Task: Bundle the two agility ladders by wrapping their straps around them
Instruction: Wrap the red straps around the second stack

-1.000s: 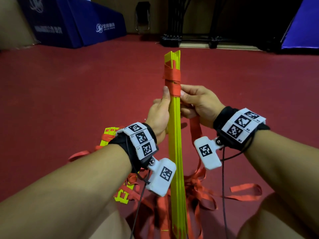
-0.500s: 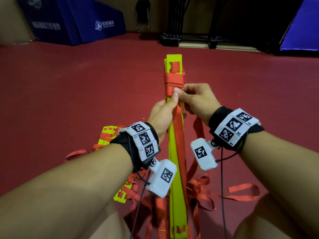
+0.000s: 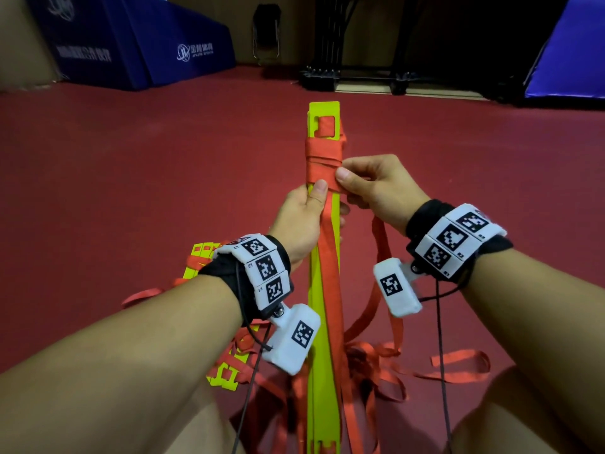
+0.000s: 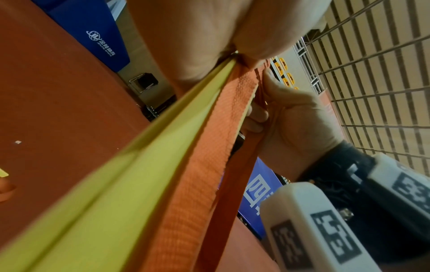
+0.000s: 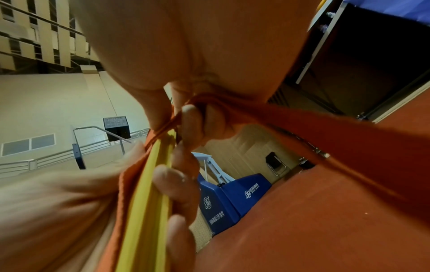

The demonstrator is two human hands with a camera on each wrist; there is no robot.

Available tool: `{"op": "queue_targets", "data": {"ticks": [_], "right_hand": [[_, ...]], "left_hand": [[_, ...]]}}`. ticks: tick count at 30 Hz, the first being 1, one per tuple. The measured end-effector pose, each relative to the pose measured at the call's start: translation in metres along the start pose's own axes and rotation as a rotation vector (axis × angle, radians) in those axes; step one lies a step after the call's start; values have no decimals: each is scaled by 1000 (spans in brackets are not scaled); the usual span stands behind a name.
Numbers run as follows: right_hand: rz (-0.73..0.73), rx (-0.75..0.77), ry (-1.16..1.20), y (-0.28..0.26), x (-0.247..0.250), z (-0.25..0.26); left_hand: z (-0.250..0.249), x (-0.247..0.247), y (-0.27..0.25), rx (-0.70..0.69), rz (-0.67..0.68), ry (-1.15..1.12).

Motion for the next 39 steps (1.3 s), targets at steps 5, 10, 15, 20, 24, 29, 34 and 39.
{"op": "queue_targets", "data": {"ticks": [5,10,15,20,24,29,34,39], "right_hand": [[-120,38,-124,3,2,-3],[-59,36,-137,2,3,-7],[37,34,-84,1,8,-9],[-13,22,-123,2,6,-10],[31,29,-28,3,4,-12],[-8,41,25,0,-1,-10],[-39,67,164,-1,-5,-8],[1,56,242,0,-5,-9]], "left_hand": [[-1,-1,2,-30,-35,-3],[-1,-1,2,-13,-71,-7],[-3,2,3,-19,-135,4],[-6,0,3,17,-172,-101],[-8,2,4,9,-204,-223],[-4,4,4,13,-163,-272],[-4,6,3,14,-147,-276],[-9,6,-2,-1,-107,-282]]}}
Point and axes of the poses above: each hand's wrist, its own y-axis towards the middle knuckle, its own x-axis out of the back of the hand, z = x × y, the point moved 1 cm from there along y, towards the middle knuckle, and after that the axes turned 3 degrees about -x, right-handed, at the moved point
